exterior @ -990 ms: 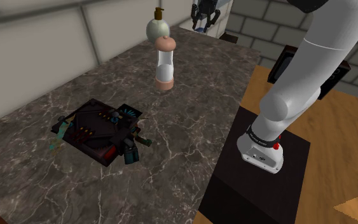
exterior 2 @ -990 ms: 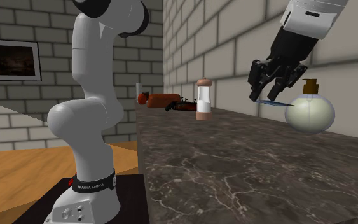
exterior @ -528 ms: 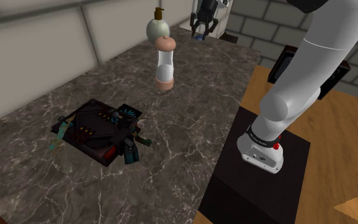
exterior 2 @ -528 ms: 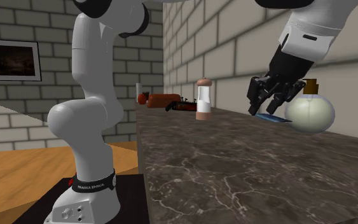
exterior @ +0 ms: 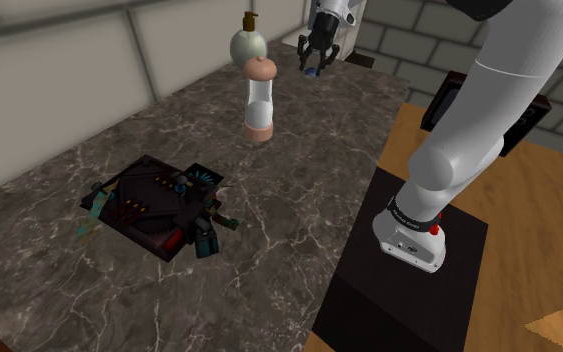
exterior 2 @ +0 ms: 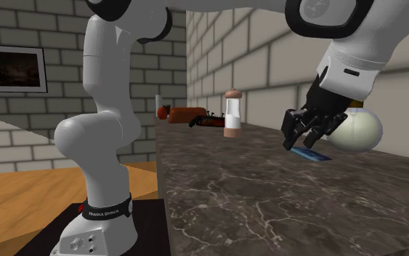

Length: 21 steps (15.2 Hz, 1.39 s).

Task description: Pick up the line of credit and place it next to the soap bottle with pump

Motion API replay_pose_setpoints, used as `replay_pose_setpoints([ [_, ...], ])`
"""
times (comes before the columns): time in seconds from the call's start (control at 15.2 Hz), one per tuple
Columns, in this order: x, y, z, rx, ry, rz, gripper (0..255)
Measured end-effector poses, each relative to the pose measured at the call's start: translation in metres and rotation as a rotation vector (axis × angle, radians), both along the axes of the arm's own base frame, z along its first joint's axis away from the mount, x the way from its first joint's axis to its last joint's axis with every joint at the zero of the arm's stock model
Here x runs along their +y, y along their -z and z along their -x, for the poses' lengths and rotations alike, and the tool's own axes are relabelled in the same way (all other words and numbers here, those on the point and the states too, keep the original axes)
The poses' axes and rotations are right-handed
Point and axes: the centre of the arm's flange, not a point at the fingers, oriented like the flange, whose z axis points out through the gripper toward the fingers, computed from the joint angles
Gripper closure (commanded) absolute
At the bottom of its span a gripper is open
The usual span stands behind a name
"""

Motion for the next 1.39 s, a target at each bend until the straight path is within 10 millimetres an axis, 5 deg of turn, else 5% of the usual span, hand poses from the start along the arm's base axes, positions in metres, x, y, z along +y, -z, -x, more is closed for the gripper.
replay_pose_setpoints([
  [0.46,0.0,0.011,0.0,0.0,0.0,0.0,255],
  [0.53,0.0,0.011,0.0,0.0,0.0,0.0,0],
  [0.92,0.0,0.011,0.0,0.0,0.0,0.0,0],
  [1.39,-0.026,-0.03,-0.005,-0.001,0.0,0.0,0],
])
